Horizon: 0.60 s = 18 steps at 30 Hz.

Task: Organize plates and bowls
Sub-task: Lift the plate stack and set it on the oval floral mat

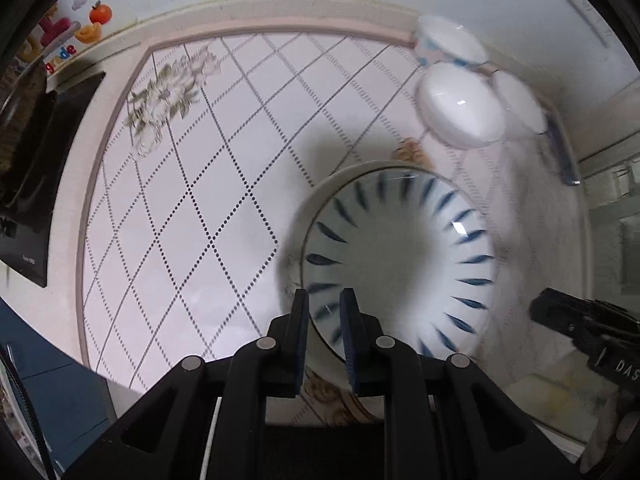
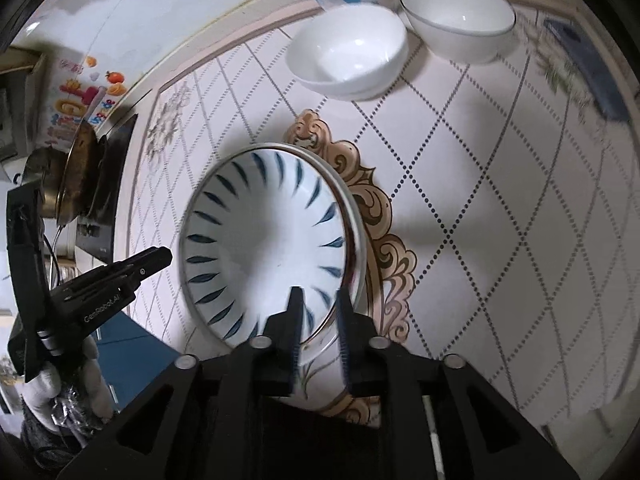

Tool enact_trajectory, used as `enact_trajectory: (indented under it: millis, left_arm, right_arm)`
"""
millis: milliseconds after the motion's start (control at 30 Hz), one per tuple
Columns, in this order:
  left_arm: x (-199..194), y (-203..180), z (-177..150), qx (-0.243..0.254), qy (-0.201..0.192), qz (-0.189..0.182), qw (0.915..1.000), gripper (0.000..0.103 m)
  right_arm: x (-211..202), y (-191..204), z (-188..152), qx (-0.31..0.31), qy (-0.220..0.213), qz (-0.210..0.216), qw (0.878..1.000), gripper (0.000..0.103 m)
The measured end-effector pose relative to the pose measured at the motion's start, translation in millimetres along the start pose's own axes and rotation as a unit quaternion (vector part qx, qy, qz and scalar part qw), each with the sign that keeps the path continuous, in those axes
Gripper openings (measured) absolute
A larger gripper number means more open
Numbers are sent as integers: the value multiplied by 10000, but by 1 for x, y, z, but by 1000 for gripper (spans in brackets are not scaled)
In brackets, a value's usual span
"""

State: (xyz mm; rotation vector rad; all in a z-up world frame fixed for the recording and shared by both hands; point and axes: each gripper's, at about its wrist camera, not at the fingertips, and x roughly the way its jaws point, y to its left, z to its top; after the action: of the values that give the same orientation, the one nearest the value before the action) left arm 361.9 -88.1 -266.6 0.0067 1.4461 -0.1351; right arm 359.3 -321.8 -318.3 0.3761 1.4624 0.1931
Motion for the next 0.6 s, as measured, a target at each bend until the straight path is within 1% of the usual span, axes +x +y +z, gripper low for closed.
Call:
enact_trajectory:
  millis: [33, 67, 133, 233, 333, 433, 600]
  left_arm:
    - [-13, -4, -3, 52, -83, 13, 10000, 14]
    - [-22, -9, -3, 74, -132, -3, 9999, 14]
    - [-40, -13, -5, 85, -222, -50, 9997, 16]
    - [-62, -19, -10, 98, -299, -117, 9994, 17]
    - [-83, -23, -14, 94, -399, -157, 9990, 19]
    - [-101, -24, -20, 34, -501, -195, 9985, 21]
    - [-117, -27, -28, 25, -554, -186, 9983, 21]
  right_arm:
    - [-11, 6, -2, -70, -14, -10, 10000, 39]
    - [-20, 10, -5, -114, -52, -6, 9999, 42]
    - [-41, 21, -9, -214, -149, -26, 9997, 54]
    - [-70, 32, -15, -360, -260, -19, 9990, 63]
    - [-95, 43, -21, -498, -377, -33, 9980, 68]
    - [-113, 50, -26, -562, -404, 4, 9976, 70]
    - [-135, 54, -34, -656, -492, 11, 9966, 71]
